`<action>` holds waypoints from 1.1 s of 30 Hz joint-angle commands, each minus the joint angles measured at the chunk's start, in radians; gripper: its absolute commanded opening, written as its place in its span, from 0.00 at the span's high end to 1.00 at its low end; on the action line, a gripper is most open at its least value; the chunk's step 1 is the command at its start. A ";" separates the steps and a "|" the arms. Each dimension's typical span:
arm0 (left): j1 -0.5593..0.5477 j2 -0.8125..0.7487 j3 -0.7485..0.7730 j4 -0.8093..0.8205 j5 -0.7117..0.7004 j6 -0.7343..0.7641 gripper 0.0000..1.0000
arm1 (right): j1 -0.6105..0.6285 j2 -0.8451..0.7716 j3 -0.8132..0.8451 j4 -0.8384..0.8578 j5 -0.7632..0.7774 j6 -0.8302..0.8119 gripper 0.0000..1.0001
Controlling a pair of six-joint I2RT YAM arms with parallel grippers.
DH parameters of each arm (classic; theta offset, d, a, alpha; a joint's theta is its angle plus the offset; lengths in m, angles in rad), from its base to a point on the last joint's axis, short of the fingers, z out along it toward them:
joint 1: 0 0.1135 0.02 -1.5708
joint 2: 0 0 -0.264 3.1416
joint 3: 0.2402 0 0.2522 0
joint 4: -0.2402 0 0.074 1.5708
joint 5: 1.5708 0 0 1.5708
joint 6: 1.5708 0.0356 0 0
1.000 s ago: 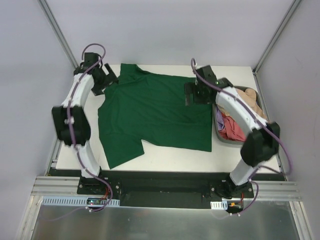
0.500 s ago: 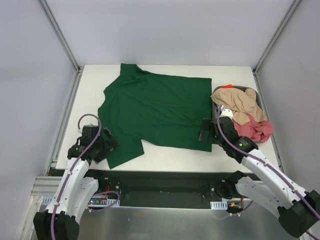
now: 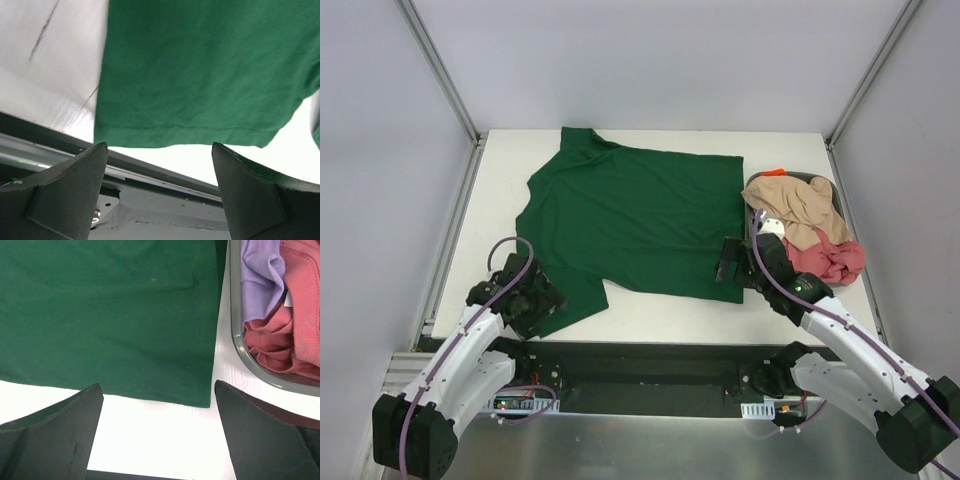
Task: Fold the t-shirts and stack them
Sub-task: Grap the side of the flattened tshirt closest away from the robot with both arms
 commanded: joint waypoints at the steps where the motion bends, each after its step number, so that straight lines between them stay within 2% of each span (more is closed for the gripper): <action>1: -0.049 0.001 0.010 -0.101 -0.133 -0.114 0.19 | 0.001 0.005 -0.010 0.024 0.002 -0.020 0.04; 9: -0.051 0.087 0.016 -0.096 -0.265 -0.117 0.29 | -0.001 0.009 -0.014 0.024 0.012 -0.042 0.04; 13: -0.051 0.114 0.007 -0.075 -0.255 -0.111 0.35 | -0.001 0.010 -0.017 0.024 0.019 -0.046 0.04; 19: -0.051 0.153 -0.030 0.024 -0.216 -0.106 0.39 | -0.001 0.027 -0.014 0.024 0.018 -0.049 0.04; 22: -0.049 0.186 -0.030 0.041 -0.216 -0.100 0.48 | 0.001 0.036 -0.013 0.024 0.013 -0.049 0.04; 27: -0.051 0.238 -0.027 0.062 -0.192 -0.085 0.73 | -0.002 0.048 -0.013 0.024 0.024 -0.052 0.04; 28: -0.051 0.245 -0.027 0.067 -0.189 -0.083 0.82 | -0.002 0.050 -0.013 0.022 0.025 -0.051 0.04; 29: -0.051 0.245 -0.027 0.070 -0.184 -0.082 0.99 | -0.002 0.051 -0.011 0.024 0.030 -0.051 0.04; 33: -0.051 0.229 -0.019 0.074 -0.170 -0.067 1.00 | -0.005 0.061 -0.005 -0.005 0.079 -0.025 0.04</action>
